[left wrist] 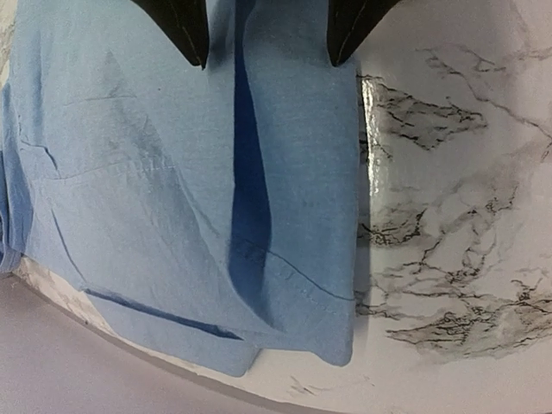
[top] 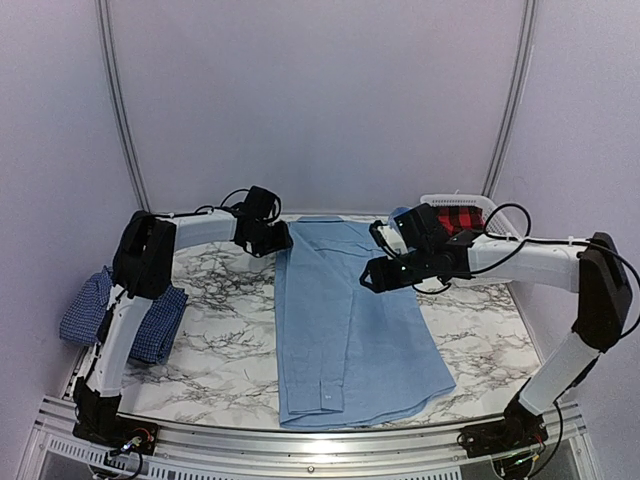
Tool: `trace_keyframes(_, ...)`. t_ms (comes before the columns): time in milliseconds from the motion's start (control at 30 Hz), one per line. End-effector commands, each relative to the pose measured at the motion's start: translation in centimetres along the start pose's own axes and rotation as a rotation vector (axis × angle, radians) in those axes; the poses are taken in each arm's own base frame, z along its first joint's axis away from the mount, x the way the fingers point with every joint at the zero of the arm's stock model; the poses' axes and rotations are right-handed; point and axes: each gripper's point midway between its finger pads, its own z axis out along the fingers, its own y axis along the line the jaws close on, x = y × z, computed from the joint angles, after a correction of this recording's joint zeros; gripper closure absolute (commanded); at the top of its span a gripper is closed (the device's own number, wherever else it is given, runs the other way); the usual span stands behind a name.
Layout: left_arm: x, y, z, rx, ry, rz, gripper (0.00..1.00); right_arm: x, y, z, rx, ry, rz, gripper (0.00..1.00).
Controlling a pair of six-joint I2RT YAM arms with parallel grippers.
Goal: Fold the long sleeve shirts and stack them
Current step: Move the 1/3-folded shirt to the center of the board.
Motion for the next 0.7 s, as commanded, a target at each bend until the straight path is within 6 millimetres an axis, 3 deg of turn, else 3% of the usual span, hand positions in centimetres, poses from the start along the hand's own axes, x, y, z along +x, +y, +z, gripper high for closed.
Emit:
trace_keyframes(0,1.3,0.8,1.7,0.012,0.067,-0.043,0.55,-0.9,-2.0,-1.1,0.028,-0.059,0.058,0.47)
trace_keyframes(200,2.0,2.6,2.4,-0.038,0.071,-0.092,0.87,1.0,-3.8,-1.3,0.09,-0.049,0.112,0.47)
trace_keyframes(333,0.8,4.8,2.2,-0.071,0.042,-0.143,0.98,3.0,-4.7,-1.6,0.124,-0.029,0.155,0.47)
trace_keyframes(433,-0.1,5.7,2.1,-0.062,0.039,-0.176,1.0,4.8,-5.8,-2.0,0.171,-0.009,0.184,0.47)
trace_keyframes(533,-0.6,5.7,1.7,-0.039,0.041,-0.184,0.93,6.3,-6.3,-2.8,0.192,-0.001,0.216,0.47)
trace_keyframes(667,-1.5,6.4,1.5,-0.05,0.023,-0.172,0.93,7.9,-6.9,-3.4,0.214,0.014,0.247,0.47)
